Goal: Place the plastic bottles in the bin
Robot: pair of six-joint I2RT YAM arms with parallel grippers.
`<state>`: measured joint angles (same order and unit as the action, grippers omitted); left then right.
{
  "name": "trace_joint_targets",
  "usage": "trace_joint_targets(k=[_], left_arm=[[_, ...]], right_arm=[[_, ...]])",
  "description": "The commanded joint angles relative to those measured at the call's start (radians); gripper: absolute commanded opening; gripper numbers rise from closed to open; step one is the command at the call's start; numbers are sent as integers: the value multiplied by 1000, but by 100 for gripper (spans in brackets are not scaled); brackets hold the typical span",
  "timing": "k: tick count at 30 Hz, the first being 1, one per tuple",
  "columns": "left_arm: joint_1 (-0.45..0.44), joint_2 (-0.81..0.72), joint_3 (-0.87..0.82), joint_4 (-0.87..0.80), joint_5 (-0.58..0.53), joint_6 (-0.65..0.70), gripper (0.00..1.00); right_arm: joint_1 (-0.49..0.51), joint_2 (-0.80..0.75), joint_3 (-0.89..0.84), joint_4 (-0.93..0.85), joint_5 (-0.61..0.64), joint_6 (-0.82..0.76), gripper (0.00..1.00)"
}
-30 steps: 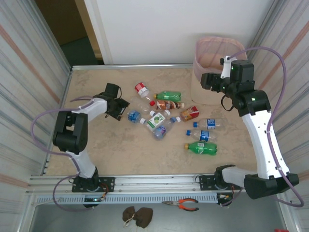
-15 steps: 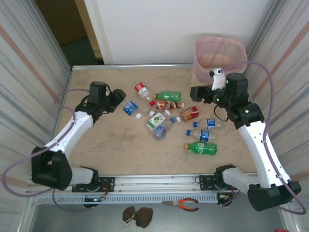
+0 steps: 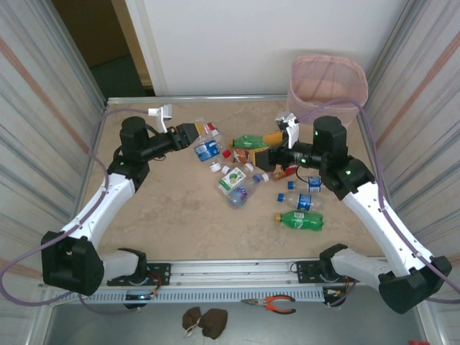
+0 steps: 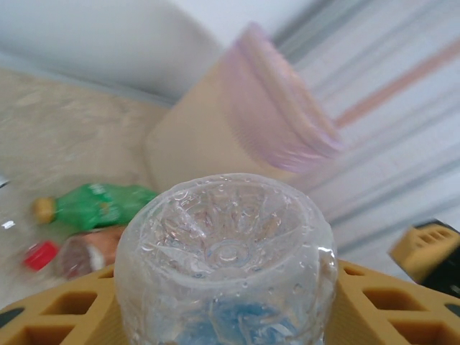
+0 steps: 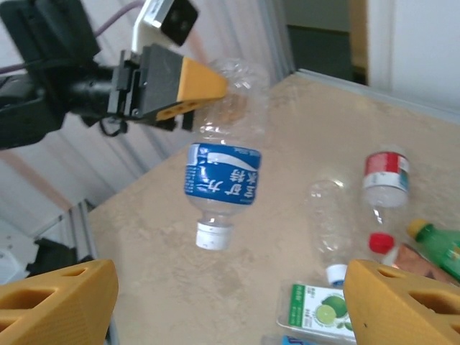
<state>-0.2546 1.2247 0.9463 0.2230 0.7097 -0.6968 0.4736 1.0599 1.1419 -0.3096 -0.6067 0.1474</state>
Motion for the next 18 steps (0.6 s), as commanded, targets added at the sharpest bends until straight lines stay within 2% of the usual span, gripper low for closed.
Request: trace_joint_targets(k=[1,8,18], left_arm=[[0,-24,38,207,217,65,51],[-51,-33,103,281,394,157,49],[-193,-40,223,234,492,320,47]], right_arm=[[37,6,3,82,-51,-17,81],[115,65,65,174,-65,41,82],[152,105,108,321,-215,122,84]])
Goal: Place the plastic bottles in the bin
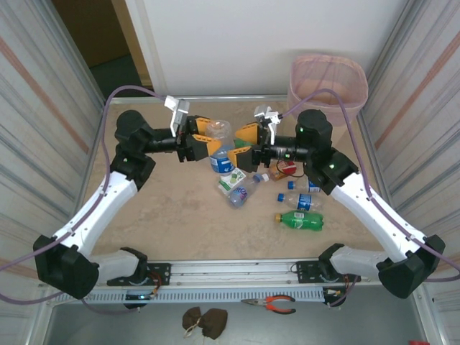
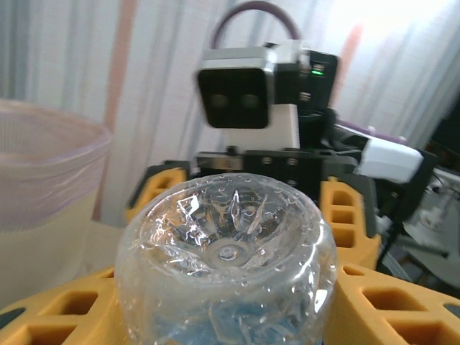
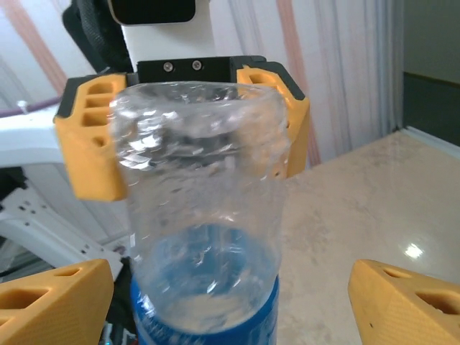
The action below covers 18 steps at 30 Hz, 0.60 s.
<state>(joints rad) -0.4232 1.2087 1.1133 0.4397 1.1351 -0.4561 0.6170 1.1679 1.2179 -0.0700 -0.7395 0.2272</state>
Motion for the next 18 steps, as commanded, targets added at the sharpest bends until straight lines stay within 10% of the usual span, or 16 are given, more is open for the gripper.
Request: trace_joint_targets(k=[1,18], left_arm=[[-38,-24,71,4,69,91,47],[-110,-14,166,-102,66,208,48]], right_arm=[[11,-4,32,89,-100,45,85],[83,-31,73,49,-155,-8,68]])
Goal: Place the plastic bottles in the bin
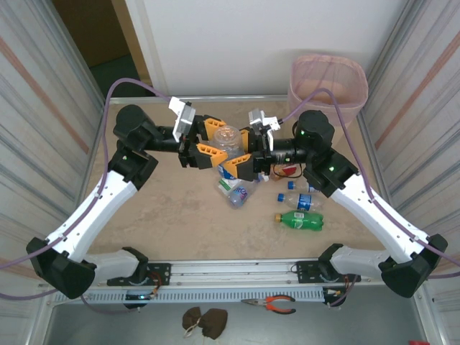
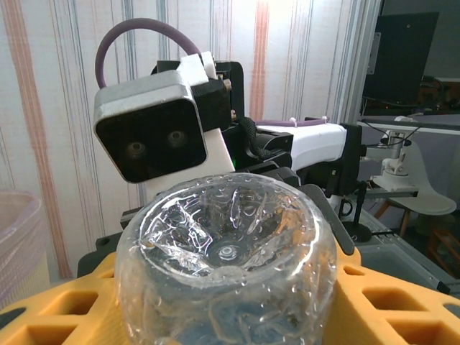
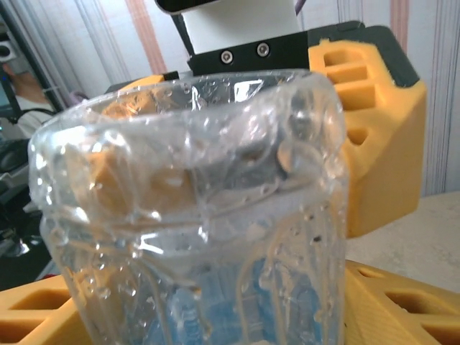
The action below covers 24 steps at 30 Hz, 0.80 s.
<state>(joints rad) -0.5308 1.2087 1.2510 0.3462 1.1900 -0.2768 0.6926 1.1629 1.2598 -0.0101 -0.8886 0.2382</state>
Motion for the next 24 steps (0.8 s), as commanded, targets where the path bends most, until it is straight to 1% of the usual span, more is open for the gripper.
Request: trace_joint_targets(k=[1,4,5,7,9,12,14,17,20,24], left_arm=[[-3,-15,28,-11,9,28,49],[-3,-18,27,-22,-21,32,51],[-3,-24,23,-30,-38,38,53],[-3,-39,11,-41,-82,55,61],[0,-58,0,-59,-118,77,64],[0,-86,-18,-86,-173,106,71],[6,-108,-33,-93,-216,114,74],[11,-161,-76,-104,-325,132,79],[17,-207,-121,-107,-404,145,81],[19,-231,-149,-135,-439,146,82]], right_arm=[[9,-29,31,-13,1,-17,66],[9,-32,32,-13,14,-6,62],[10,-32,33,-12,15,-3,61],[10,-33,33,-6,17,4,60],[11,-34,35,-5,26,9,59],[10,-37,38,-7,46,3,58],[10,-39,45,-27,72,-14,58],[4,-42,64,-73,146,-35,56],[-33,-39,83,-112,199,-35,56],[-133,-24,126,-174,261,-24,55]])
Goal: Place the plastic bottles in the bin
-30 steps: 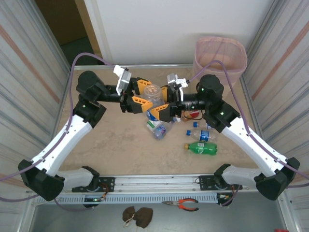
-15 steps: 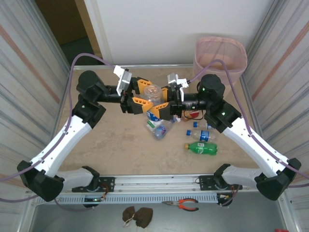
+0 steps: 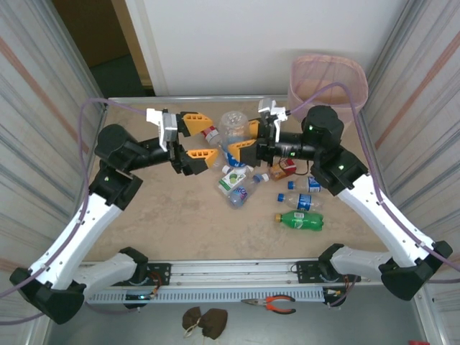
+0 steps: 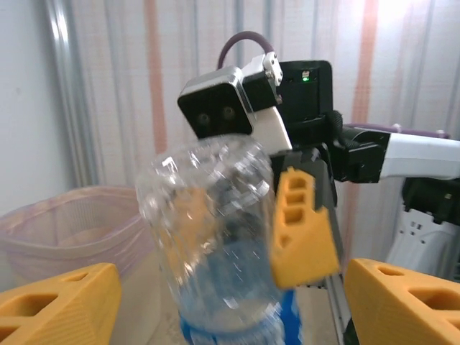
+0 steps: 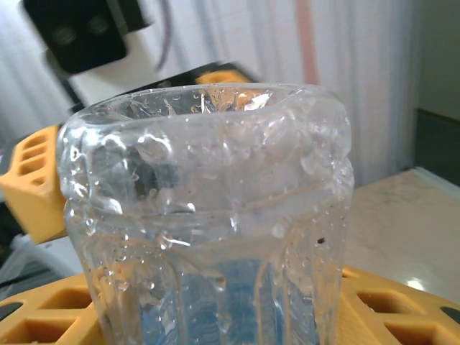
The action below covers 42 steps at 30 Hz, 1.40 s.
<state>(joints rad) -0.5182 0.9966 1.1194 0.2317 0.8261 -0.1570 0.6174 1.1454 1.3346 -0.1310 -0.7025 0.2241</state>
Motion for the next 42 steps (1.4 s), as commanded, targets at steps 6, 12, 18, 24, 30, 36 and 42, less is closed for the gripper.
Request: trace_joint_targets(k=[6,12,18,24,30,36,42], left_arm=[[6,-42,-46,-53,-130,20,81],[6,-55,-76,-30,-141,-5,81],[6,-57,-94,-19,-155,-33,81],[6,-46,-105,-14,-163,-71,80],[7,-38,-120,-15,-180,-97,80],[6,-33,-124,-14,-183,-102,80],[6,-19,-124,-15,-183,-106,80]], right_arm=[[-274,40,127,-117,139,4,54],[-498,149,245,-157,200,29,54],[-657,306,389,-191,255,28,52],[-725,489,603,-315,359,-51,50],[-749,677,790,-484,480,-132,49],[-749,795,879,-632,607,-185,47],[-749,874,876,-709,676,-194,47]])
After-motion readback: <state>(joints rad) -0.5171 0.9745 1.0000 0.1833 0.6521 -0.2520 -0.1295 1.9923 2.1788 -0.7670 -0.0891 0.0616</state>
